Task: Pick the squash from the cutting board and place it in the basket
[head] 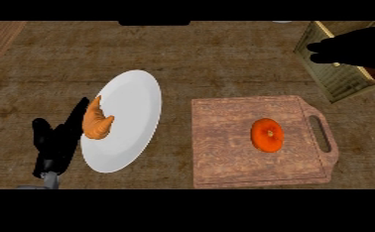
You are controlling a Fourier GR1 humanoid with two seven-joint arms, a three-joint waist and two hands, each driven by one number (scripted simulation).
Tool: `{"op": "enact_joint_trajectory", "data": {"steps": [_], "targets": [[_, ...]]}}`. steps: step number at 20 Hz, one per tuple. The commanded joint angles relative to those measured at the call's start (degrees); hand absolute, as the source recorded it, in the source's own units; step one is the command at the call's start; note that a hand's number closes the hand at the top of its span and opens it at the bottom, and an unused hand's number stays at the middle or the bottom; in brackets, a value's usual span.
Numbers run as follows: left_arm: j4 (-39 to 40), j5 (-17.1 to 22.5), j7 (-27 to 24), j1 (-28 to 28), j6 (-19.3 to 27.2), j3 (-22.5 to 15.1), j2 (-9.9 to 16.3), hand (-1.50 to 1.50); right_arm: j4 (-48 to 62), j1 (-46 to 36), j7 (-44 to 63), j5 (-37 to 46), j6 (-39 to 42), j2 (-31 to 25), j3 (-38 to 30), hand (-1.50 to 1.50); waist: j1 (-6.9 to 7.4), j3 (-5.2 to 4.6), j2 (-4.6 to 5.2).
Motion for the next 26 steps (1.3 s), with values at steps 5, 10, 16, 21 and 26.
{"op": "enact_joint_trajectory", "data": {"steps": [5,10,16,21,26], "targets": [[3.50,-1.19,2.71,5.43,0.40,-2.58,-2.24,0.00,-2.05,7.26,-1.46,8.59,-5.54,7.99,1.86,-1.50,0.16,-0.53,0.67],[4.97,-1.37,4.15,2.19,0.33,-1.79,-2.52,0.00,-2.26,8.36,-1.32,15.83,-6.28,11.32,5.70,-1.50,0.25,-0.58,0.88],[4.63,-1.42,4.15,3.31,-0.40,-1.04,-2.12,0.00,-2.94,13.17,-3.00,23.89,-9.52,14.09,9.15,-1.50,0.05,-0.54,0.78],[4.34,-2.27,2.39,5.97,-0.17,-1.41,-3.04,0.00,-2.91,17.55,-5.83,29.99,-12.74,15.84,11.88,-1.50,-0.02,-0.55,0.69],[4.60,-0.71,4.66,2.77,-2.60,1.22,-0.69,0.00,0.81,16.95,-11.72,32.72,-14.10,16.36,9.92,-1.50,0.12,-0.56,0.76]]}}
